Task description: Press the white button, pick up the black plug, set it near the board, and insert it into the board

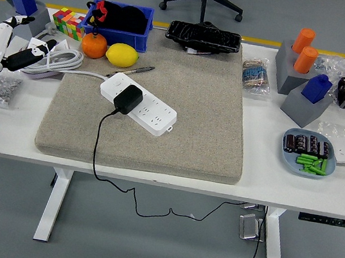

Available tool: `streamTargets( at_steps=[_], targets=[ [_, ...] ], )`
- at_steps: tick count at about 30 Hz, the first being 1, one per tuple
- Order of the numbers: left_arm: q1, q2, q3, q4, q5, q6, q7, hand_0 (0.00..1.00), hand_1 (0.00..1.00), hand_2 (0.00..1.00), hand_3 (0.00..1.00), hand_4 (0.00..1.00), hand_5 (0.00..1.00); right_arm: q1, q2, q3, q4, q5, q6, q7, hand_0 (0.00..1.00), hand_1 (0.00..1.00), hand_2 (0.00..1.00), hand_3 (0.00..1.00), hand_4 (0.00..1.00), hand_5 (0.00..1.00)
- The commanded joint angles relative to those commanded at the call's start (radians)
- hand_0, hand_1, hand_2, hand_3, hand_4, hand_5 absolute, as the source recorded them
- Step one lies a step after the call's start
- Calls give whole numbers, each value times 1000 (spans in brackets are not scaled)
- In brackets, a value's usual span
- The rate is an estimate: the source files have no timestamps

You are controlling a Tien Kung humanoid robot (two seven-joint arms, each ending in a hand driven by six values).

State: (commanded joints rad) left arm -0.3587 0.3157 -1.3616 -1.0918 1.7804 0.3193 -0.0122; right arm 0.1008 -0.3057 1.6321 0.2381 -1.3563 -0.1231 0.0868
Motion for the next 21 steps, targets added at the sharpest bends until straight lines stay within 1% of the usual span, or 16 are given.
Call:
streamTargets(
  at_steps=[5,6,12,14,21],
  targets=[
    [13,0,-29,-12,8,-2,1,957,909,849,808,881,618,-2,2,5,2,-1,-1,0,668,579,575,567,623,280],
    [15,0,-33,-15,9,-2,1,960,909,849,806,884,587,-2,3,5,2,-1,-2,0,668,579,575,568,623,280],
    [30,0,-75,-38,15,-1,0,960,909,849,806,884,587,-7,5,14,-1,-7,-3,-1,668,579,575,568,623,280],
    [34,-1,-87,-43,17,-1,0,963,910,849,805,872,569,-9,6,15,-1,-8,-3,-1,668,580,575,569,623,282],
    [45,-6,-117,-53,24,-4,5,964,911,849,800,861,556,-6,9,18,1,-12,-2,-3,669,580,576,570,622,284]
  ],
)
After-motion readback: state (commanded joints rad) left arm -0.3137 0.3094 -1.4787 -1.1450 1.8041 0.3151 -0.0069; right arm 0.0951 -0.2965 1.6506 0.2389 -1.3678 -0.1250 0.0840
